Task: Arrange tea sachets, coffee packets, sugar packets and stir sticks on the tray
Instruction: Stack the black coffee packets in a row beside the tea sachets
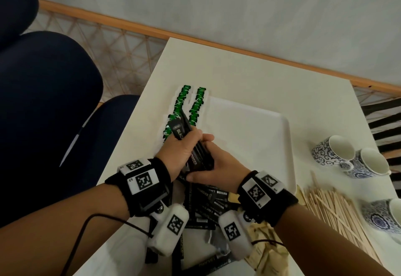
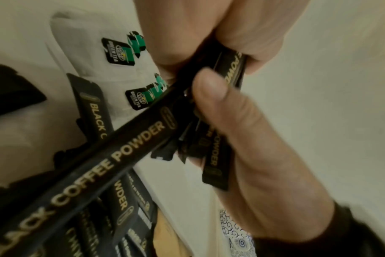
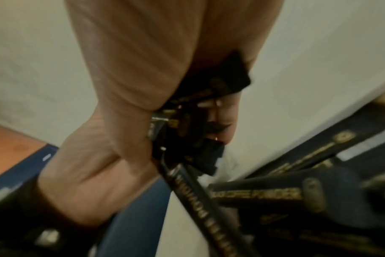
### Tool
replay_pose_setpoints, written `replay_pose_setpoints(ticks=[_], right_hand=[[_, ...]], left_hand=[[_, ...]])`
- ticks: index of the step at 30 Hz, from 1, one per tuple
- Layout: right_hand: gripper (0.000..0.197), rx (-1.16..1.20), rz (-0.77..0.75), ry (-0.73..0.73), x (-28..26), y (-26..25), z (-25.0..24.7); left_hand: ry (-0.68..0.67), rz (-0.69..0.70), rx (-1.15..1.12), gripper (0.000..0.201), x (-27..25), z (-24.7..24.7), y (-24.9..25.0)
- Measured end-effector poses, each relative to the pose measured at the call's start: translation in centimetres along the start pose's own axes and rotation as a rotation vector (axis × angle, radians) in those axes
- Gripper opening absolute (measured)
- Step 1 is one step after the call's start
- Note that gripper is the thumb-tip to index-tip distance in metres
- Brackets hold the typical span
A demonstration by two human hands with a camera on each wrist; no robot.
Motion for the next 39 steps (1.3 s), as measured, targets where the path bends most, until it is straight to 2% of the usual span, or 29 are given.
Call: replay_pose_setpoints(ticks=[2,7,10,15,20,23,27,32,35,39], right_hand=[[0.075,-0.076,0.009,-0.008,-0.6,1.1,0.0],[0.06,-0.48,0.076,0.056,-1.6,2.8,0.6],[0.059,-0.73,0.094,0.04,-1.3,2.7,2.4],[0.043,-0.92,0.002,0.031,-0.9,1.7,4.0],[0.033,-0.936,-0.034,0.08,-1.0,1.2,4.2],[0.035,-0.885,-0.058,0.104,-1.1,0.4,4.2],[0.035,-0.786,-0.07,0.063,-0.5,-0.1,6.0],[0.047,-0.853,0.069,-0.045,1.0,1.9,8.3],[0.035,-0.84,0.106,-0.058,1.2,2.0,8.5],[0.026,-0.682,0.117,-0.062,0.4,1.6,7.3]], left_hand=[[0.081,-0.002,-0.053,0.024,-0.1,-1.3,0.1],[0.211,-0.014,-0.234,0.031,-0.9,-3.5,0.1],[0.241,-0.01,-0.268,0.029,-1.4,-4.1,-0.1],[0.262,0.027,-0.31,0.028,-1.9,-5.3,0.3],[0.286,0.07,-0.296,0.026,-2.2,-7.5,1.3],[0.307,0.06,-0.296,0.027,-2.3,-8.9,1.3],[0.323,0.041,-0.302,0.027,-2.6,-9.9,1.1],[0.327,0.027,-0.282,0.028,-2.9,-10.5,0.8],[0.311,0.02,-0.296,0.029,-2.7,-10.8,0.7],[0.275,0.003,-0.326,0.033,-2.3,-10.8,0.3]])
Point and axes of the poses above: each hand's wrist, its own x-axis towards the middle knuckle, its own z-axis out of the palm, y = z × x, the point moved 10 cm from there along x, towards the middle knuckle, and after that the axes turned 5 degrees about x, right-handed, at the moved point
